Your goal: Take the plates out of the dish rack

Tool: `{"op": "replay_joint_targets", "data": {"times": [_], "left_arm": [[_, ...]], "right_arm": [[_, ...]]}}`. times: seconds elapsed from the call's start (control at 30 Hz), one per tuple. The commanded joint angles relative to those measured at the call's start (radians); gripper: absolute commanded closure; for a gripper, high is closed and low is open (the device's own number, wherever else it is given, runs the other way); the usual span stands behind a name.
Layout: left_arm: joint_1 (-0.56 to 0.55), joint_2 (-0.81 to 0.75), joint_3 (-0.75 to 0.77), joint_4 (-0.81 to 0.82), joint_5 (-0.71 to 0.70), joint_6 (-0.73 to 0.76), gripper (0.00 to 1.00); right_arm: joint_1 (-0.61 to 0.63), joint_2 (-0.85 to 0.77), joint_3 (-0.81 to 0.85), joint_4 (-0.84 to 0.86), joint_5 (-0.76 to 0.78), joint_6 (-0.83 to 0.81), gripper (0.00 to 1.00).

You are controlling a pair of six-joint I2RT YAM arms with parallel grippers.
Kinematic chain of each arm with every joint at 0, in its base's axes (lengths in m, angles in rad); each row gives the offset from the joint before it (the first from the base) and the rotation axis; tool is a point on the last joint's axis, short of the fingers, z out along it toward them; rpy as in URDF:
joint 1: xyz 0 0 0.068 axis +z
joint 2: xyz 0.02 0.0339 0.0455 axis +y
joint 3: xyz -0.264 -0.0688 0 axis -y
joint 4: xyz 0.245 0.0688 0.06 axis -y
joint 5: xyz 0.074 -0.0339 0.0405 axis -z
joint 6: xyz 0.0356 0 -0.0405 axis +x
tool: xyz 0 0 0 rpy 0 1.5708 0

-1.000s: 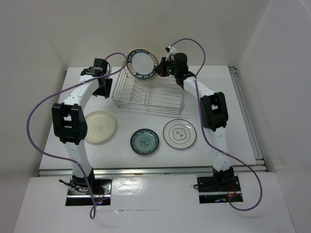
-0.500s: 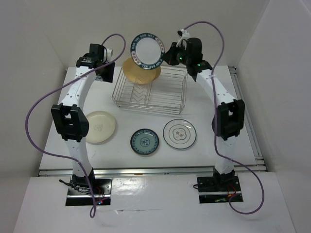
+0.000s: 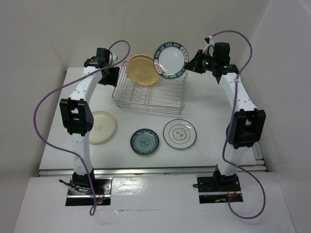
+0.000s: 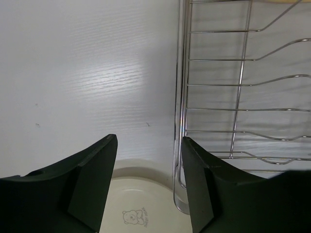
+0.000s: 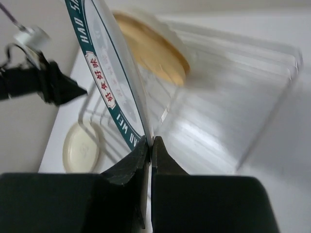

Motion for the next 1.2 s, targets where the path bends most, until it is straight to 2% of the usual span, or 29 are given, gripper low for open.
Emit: {"op": "replay_joint_targets", "data": {"times": [0.0,0.07,0.1,0.27,0.33,0.5,0.53,0.67,0.73,0.77,0.8,0.9,1.0,1.17], "left_arm": [[-0.006,-0.007,0.005,0.012,0.077,-0.021,0.31],[-0.006,-0.007,0.005,0.012,0.097,-0.03,0.31],[-0.006,0.005,0.005,0.012,0.108,-0.03,0.31],[-0.006,0.052,0.014,0.021,0.108,-0.03,0.3],[-0.006,0.075,0.044,0.009,0.137,-0.039,0.3],[-0.006,0.12,0.074,-0.019,0.232,-0.068,0.4],[-0.006,0.12,0.046,-0.019,0.246,-0.077,0.45],[-0.015,0.12,0.012,-0.009,0.258,-0.088,0.6],[-0.015,0.129,0.012,-0.009,0.269,-0.097,0.85],[-0.015,0.129,0.012,-0.009,0.269,-0.106,0.85],[-0.015,0.129,0.002,-0.009,0.269,-0.107,1.0],[-0.015,0.12,-0.008,-0.009,0.269,-0.142,1.0],[-0.015,0.094,-0.063,0.0,0.255,-0.201,1.0],[0.036,0.022,-0.152,0.026,0.264,-0.289,1.0]], "right_arm": [[-0.078,-0.173,-0.1,-0.308,-0.131,-0.068,1.0],[-0.115,-0.276,-0.202,-0.419,-0.218,-0.095,1.0],[-0.115,-0.313,-0.305,-0.451,-0.23,-0.095,1.0],[-0.124,-0.535,-0.548,-0.592,-0.231,-0.121,1.0],[-0.133,-0.571,-0.658,-0.612,-0.252,-0.112,1.0],[-0.134,-0.568,-0.867,-0.623,-0.312,-0.134,1.0],[-0.143,-0.559,-0.926,-0.606,-0.336,-0.134,1.0],[-0.143,-0.519,-1.019,-0.493,-0.396,-0.112,1.0],[-0.143,-0.479,-1.029,-0.421,-0.405,-0.095,1.0],[-0.143,-0.468,-1.03,-0.421,-0.416,-0.086,1.0],[-0.143,-0.459,-1.03,-0.393,-0.416,-0.086,1.0],[-0.164,-0.427,-1.03,-0.384,-0.35,-0.086,1.0],[-0.219,-0.405,-1.057,-0.384,-0.35,-0.109,1.0],[-0.253,-0.415,-1.08,-0.339,-0.301,-0.083,1.0]]}}
